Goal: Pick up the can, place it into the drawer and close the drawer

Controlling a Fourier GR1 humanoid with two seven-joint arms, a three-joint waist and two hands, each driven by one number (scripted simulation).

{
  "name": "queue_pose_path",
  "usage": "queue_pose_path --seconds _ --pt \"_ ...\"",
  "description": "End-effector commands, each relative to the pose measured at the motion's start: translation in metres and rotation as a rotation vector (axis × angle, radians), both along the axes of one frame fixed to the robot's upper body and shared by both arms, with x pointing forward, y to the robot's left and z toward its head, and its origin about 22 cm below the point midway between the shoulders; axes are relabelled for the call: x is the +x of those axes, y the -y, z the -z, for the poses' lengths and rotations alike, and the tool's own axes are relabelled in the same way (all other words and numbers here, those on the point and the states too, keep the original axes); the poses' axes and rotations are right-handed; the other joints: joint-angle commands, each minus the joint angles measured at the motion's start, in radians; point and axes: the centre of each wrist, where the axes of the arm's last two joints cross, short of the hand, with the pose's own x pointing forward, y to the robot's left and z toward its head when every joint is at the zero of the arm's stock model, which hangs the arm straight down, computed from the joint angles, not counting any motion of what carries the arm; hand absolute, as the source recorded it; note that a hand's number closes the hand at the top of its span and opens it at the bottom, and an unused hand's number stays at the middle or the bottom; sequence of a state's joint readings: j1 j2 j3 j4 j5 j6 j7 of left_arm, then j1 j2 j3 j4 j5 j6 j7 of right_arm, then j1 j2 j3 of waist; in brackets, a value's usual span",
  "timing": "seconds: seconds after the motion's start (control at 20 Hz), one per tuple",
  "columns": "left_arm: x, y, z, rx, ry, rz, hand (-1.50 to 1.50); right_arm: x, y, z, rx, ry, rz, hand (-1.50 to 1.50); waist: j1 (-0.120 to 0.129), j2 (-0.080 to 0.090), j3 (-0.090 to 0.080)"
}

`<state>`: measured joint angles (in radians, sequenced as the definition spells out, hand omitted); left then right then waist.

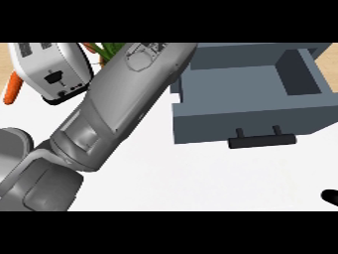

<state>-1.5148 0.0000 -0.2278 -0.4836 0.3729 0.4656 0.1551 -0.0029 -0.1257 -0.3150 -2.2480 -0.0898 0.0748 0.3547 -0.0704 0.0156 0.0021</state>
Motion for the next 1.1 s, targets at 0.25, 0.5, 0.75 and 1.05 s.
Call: queue_pose_path --seconds 0.25,0.5,0.75,1.05 --pt "0.004 0.009 -0.012 0.041 0.016 -0.113 -1.5 0.009 0.003 -0.016 -0.036 0.022 -0.022 -1.5 -0.019 0.007 0.001" --pt "0.006 0.004 0.007 0.036 0.049 -0.184 -1.5 0.009 -0.006 -0.003 -0.011 0.009 -0.032 -1.5 -0.033 0.007 0.002" --pt "0.008 0.004 0.002 0.009 0.051 -0.198 -1.5 0.016 -0.009 -0.019 -0.141 0.034 -0.022 -1.5 -0.03 0.012 0.001" --pt "0.005 0.009 -0.012 -0.065 0.037 -0.192 -1.5 0.03 -0.023 -0.024 -0.331 0.107 -0.066 -1.5 -0.026 0.02 0.0"
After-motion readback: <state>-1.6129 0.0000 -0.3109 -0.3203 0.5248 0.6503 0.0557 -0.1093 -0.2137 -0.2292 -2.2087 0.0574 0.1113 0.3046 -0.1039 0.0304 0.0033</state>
